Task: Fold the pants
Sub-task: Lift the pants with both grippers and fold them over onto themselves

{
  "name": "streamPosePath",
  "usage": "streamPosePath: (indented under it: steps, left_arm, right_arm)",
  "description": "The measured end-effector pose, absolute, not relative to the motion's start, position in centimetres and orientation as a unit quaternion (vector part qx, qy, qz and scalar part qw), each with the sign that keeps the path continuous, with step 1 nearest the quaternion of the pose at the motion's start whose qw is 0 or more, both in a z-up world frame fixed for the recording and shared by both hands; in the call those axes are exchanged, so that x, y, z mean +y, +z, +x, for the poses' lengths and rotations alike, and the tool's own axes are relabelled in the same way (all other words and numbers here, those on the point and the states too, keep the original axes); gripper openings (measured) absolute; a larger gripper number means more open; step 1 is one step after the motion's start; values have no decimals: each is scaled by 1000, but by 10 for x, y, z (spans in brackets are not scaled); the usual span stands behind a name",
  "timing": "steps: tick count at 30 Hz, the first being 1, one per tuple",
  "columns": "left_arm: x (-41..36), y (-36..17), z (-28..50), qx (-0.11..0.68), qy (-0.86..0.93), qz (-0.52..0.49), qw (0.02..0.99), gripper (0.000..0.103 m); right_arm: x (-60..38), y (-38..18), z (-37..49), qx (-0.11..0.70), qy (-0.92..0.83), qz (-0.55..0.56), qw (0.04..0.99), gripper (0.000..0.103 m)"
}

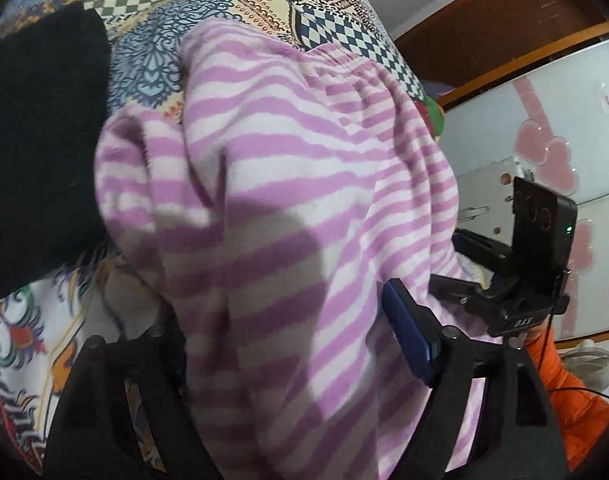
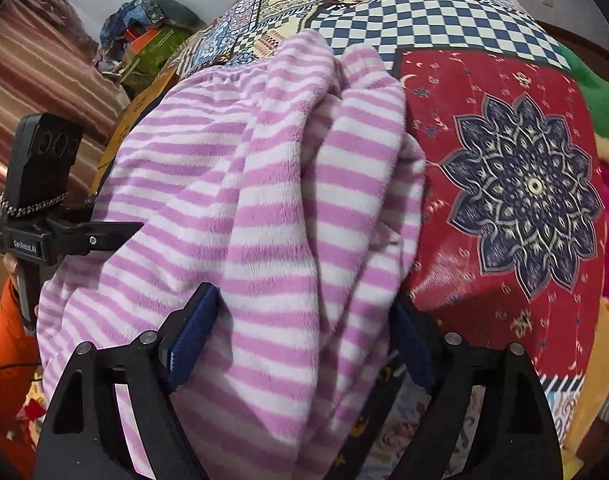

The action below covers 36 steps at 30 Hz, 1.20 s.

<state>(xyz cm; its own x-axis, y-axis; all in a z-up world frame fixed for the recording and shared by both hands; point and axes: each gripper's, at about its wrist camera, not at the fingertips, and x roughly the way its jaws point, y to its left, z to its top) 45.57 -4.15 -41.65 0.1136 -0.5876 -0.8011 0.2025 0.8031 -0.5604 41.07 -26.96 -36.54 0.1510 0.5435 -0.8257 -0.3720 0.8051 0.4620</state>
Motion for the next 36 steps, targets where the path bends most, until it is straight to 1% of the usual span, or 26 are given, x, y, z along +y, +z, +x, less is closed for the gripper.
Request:
streamPosePath:
  steps: [2,4,5,6,7,8,10,12,16,22,29,36]
  left_arm:
    - [-45,-416,457,608,-274,-156,729,79]
    - [-51,-414,456,605,-271,-142,735,75]
    - [-53,-413,456,605,-267,-136,738,67]
    - [-54,-411,455,604,-263,-132,740,56]
    - [-53,-409,454,603,-258,-136,743,50]
    - [-50,-407,453,602,-252,-145,744,42]
    - [-47,-400,449,597,-249,-153,747,38]
    - [-51,-390,442,588,-241,-128,761,34]
    - [-58,-365,425,563,-242,-93,785,32]
    - [-46,-304,395,495,-241,-68,832,32]
    - [2,-239,365,428,-220,-76,873,32]
    - [54,-202,349,382,-182,-82,903,32]
  right_arm:
    - [-267,-365,413,575,308,77,754,76]
    - [-263,-363,416,575,321,84,748,58]
    - [-261,-362,418,575,323,86,747,55]
    - [-260,-361,419,574,323,86,747,51]
    - [-258,-359,419,571,326,83,749,45]
    - [-256,-356,418,567,329,83,751,42]
    - [-253,-353,418,561,329,81,755,32]
    - [-253,-347,417,553,327,80,762,29]
    - [-252,-322,409,527,336,76,777,26]
    - [-242,-270,387,475,349,44,807,25]
    - [-223,-213,365,416,363,32,833,25]
    - [-181,-181,358,369,382,19,847,25]
